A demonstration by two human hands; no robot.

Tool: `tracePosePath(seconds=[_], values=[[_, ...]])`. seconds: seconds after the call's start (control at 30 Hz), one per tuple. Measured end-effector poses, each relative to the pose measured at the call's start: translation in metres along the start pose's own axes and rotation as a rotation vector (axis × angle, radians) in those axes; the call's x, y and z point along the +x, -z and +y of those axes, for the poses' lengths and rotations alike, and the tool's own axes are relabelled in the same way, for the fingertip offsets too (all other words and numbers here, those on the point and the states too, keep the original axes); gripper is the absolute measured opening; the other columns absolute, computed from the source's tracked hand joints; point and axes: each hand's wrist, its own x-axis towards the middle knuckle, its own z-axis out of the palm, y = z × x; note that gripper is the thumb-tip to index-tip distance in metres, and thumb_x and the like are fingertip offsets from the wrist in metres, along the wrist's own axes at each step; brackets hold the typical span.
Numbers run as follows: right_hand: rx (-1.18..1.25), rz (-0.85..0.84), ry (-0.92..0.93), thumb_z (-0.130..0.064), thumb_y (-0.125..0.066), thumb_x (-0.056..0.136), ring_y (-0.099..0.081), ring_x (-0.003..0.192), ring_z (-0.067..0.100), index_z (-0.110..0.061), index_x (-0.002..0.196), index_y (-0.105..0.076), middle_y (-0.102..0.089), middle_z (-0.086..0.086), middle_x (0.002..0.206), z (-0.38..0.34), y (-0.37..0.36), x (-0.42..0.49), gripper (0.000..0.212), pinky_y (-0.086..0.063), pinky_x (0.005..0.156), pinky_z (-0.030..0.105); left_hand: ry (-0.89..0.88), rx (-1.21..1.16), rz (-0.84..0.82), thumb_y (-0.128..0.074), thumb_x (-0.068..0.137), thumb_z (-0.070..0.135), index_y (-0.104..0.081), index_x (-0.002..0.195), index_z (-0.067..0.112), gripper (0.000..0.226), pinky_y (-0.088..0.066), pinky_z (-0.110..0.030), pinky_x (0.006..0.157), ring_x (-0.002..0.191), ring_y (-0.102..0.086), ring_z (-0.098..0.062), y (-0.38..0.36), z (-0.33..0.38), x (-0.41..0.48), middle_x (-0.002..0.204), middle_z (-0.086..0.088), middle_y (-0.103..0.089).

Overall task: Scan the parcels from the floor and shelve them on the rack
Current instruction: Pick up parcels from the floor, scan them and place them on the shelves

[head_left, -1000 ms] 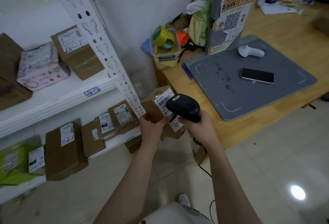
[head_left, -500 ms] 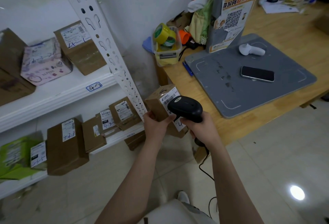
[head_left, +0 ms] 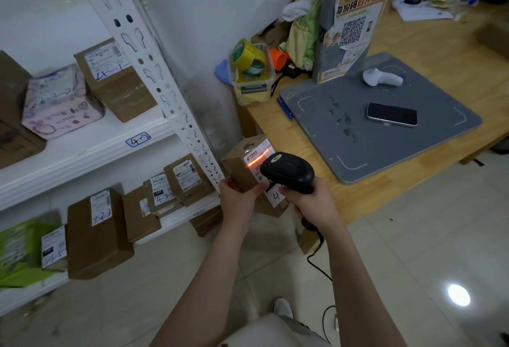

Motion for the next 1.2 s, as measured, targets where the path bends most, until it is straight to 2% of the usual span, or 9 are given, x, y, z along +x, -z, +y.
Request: tracePosePath(seconds=[0.17, 0.3, 0.37, 0.47, 0.67, 0.9, 0.97, 1.03, 1.2], values=[[0.036, 0.024, -0.029, -0.008, -0.071, 0.086, -0.050, 0.043, 0.006, -0.015, 0.100, -0.067, -0.056, -0.008, 0.052, 0.006, 0.004, 0.002, 0.016, -0.041, 0.044, 0.023, 0.010, -0.006, 0.002, -0.087, 0.073, 0.010, -0.041, 0.140, 0.012, 0.081, -0.044, -0.032, 0.094, 0.114, -0.053, -0.013, -0.004, 0.001, 0.000, 0.136, -0.003, -0.057], [0.095, 0.117, -0.076, -0.009, -0.071, 0.085, -0.053, 0.046, 0.012, -0.018, 0.105, -0.062, -0.061, 0.000, 0.065, 0.019, 0.010, 0.009, 0.023, -0.043, 0.044, 0.026, 0.024, -0.026, 0.025, -0.089, 0.071, 0.009, -0.043, 0.137, 0.010, 0.080, -0.052, -0.030, 0.086, 0.108, -0.058, -0.014, -0.002, 0.004, 0.002, 0.130, -0.002, -0.060], [0.082, 0.211, -0.111, -0.011, -0.073, 0.083, -0.058, 0.053, 0.014, -0.021, 0.112, -0.059, -0.065, 0.004, 0.077, 0.032, 0.015, 0.020, 0.033, -0.047, 0.047, 0.027, 0.027, -0.011, 0.049, -0.089, 0.071, 0.010, -0.043, 0.138, 0.010, 0.080, -0.052, -0.034, 0.091, 0.109, -0.059, -0.015, 0.000, 0.005, 0.004, 0.129, -0.001, -0.060], [-0.055, 0.302, -0.209, -0.013, -0.072, 0.081, -0.065, 0.075, 0.023, -0.017, 0.118, -0.053, -0.065, 0.008, 0.093, 0.052, 0.021, 0.041, 0.041, -0.055, 0.062, 0.039, 0.043, -0.011, 0.070, -0.090, 0.069, 0.012, -0.047, 0.136, 0.010, 0.080, -0.054, -0.035, 0.093, 0.110, -0.062, -0.015, 0.005, 0.007, 0.009, 0.128, -0.002, -0.063], [-0.287, 0.259, -0.363, -0.009, -0.065, 0.086, -0.055, 0.088, 0.021, -0.017, 0.108, -0.045, -0.057, 0.003, 0.101, 0.079, 0.032, 0.081, 0.031, -0.052, 0.076, 0.037, 0.014, -0.106, 0.066, -0.090, 0.044, 0.036, -0.054, 0.134, 0.014, 0.099, -0.052, -0.046, 0.102, 0.114, -0.066, -0.018, 0.004, 0.024, 0.010, 0.124, -0.002, -0.069], [-0.464, 0.227, -0.443, -0.017, -0.055, 0.094, -0.060, 0.098, 0.032, -0.008, 0.112, -0.051, -0.060, 0.015, 0.111, 0.103, 0.042, 0.106, 0.021, -0.052, 0.076, 0.042, -0.015, -0.150, 0.014, -0.094, 0.033, 0.039, -0.056, 0.132, 0.010, 0.110, -0.054, -0.047, 0.101, 0.113, -0.068, -0.019, -0.009, 0.046, 0.013, 0.121, -0.003, -0.071], [-0.483, 0.230, -0.461, -0.017, -0.053, 0.094, -0.061, 0.099, 0.033, -0.009, 0.112, -0.052, -0.060, 0.015, 0.112, 0.106, 0.043, 0.111, 0.020, -0.054, 0.079, 0.044, -0.014, -0.139, 0.009, -0.094, 0.037, 0.036, -0.057, 0.130, 0.011, 0.103, -0.053, -0.047, 0.101, 0.113, -0.068, -0.019, -0.011, 0.049, 0.015, 0.121, -0.003, -0.071], [-0.525, 0.230, -0.457, -0.015, -0.052, 0.093, -0.061, 0.100, 0.032, -0.010, 0.115, -0.053, -0.060, 0.015, 0.113, 0.108, 0.046, 0.114, 0.023, -0.055, 0.083, 0.047, -0.015, -0.130, 0.007, -0.093, 0.039, 0.034, -0.058, 0.129, 0.011, 0.099, -0.053, -0.047, 0.102, 0.113, -0.067, -0.019, -0.014, 0.051, 0.016, 0.121, -0.003, -0.071], [-0.619, 0.267, -0.355, -0.003, -0.045, 0.091, -0.061, 0.107, 0.031, -0.014, 0.135, -0.049, -0.059, 0.012, 0.123, 0.109, 0.052, 0.118, 0.046, -0.055, 0.087, 0.045, -0.022, -0.127, -0.006, -0.094, 0.028, 0.041, -0.055, 0.132, 0.012, 0.115, -0.052, -0.047, 0.102, 0.113, -0.067, -0.020, -0.023, 0.053, 0.015, 0.122, -0.004, -0.070]])
